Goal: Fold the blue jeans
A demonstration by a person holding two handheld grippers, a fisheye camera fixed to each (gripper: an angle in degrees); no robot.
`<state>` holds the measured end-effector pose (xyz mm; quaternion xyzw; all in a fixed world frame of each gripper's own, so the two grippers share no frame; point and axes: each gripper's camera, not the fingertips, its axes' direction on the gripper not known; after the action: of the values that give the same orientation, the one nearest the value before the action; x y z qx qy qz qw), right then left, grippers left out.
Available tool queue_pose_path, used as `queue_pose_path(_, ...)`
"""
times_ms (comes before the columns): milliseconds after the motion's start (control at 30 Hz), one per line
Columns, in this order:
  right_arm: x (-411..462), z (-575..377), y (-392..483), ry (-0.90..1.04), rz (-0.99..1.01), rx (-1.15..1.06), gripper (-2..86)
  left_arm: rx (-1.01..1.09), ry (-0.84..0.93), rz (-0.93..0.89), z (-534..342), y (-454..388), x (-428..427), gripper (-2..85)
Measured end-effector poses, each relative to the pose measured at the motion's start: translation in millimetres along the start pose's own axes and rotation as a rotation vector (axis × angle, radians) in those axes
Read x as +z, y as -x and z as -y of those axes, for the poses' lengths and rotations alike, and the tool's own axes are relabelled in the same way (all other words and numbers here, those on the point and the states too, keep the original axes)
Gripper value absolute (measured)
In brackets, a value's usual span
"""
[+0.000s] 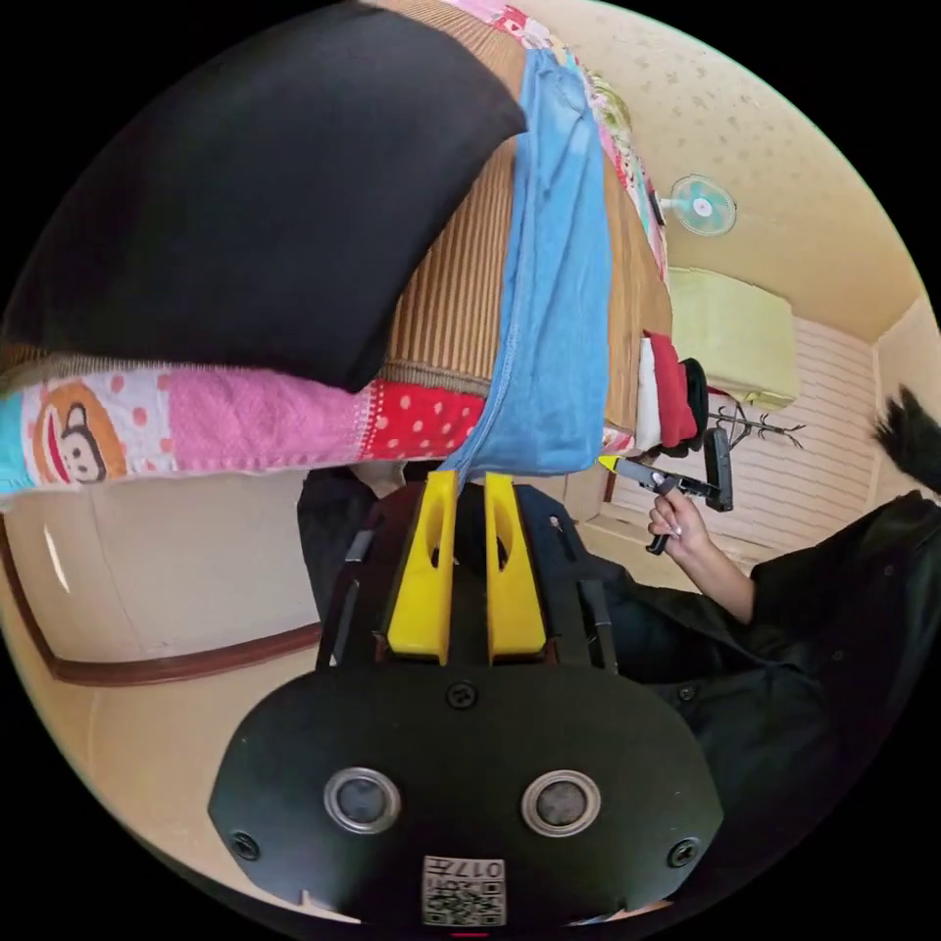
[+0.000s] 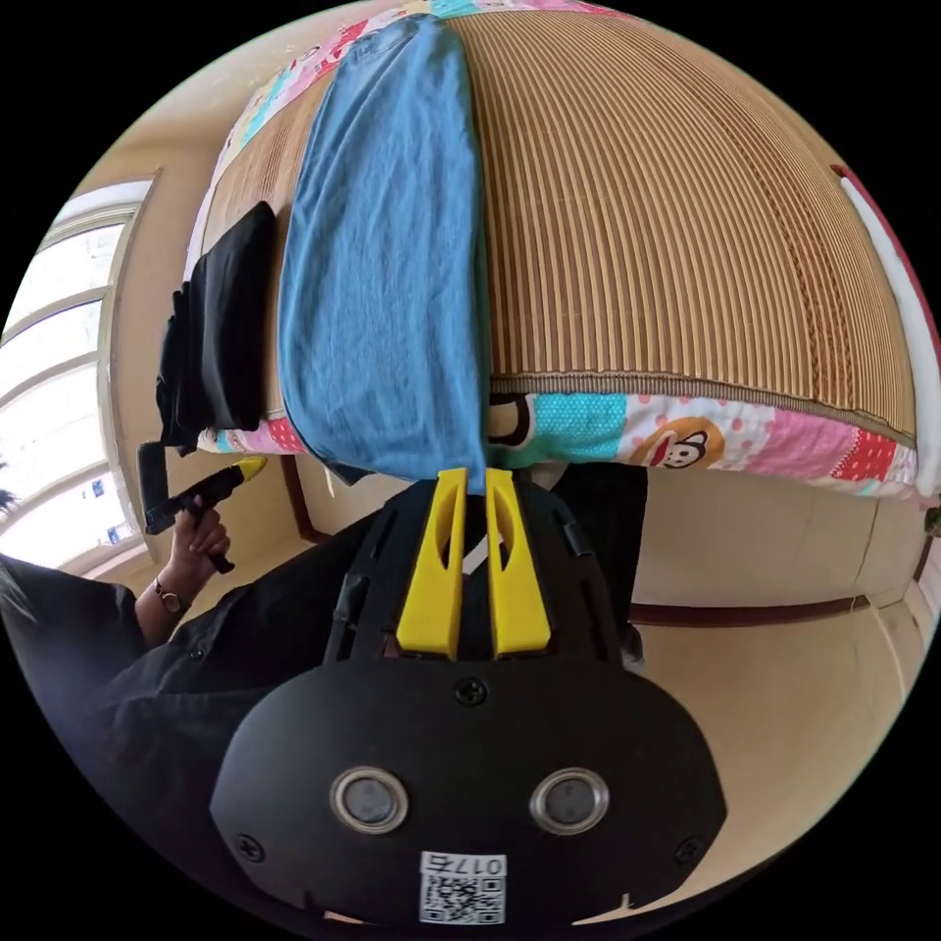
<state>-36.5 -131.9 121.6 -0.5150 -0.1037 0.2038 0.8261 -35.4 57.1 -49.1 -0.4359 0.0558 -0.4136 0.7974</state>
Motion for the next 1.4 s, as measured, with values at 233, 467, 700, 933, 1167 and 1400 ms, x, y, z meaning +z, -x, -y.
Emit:
queue_pose_path(233,-39,57,-42,-0.211,0.192,-0.065,12.3,0.171,-0.156,0.074,82,-84,5,12.4)
queue_pose_path(467,-21,173,-115,-0.150,0.428,-0.105,10.3,0.062,-0.185,0.124,166,-68,54,12.1)
queue_pose_path(700,-21,168,-179,-0.124,0.650,-0.105,13.2,-0.008,-0.116,0.015,176,-56,79,5.3)
queue_pose_path(933,-15,164,-220,-0.197,0.754,-0.063,13.3,0.017,-0.083,0.026,125,-48,82,8.9)
queue_pose_path(1167,2,181,-211,-0.088,0.795,-0.198,3.9,0.054,-0.059,-0.081,89,-16,101,2.1)
queue_pose_path(1400,-130,70,-200,-0.318,1.125,-0.496,1.7,0.382,-0.282,-0.701,-18,-53,5,0.2)
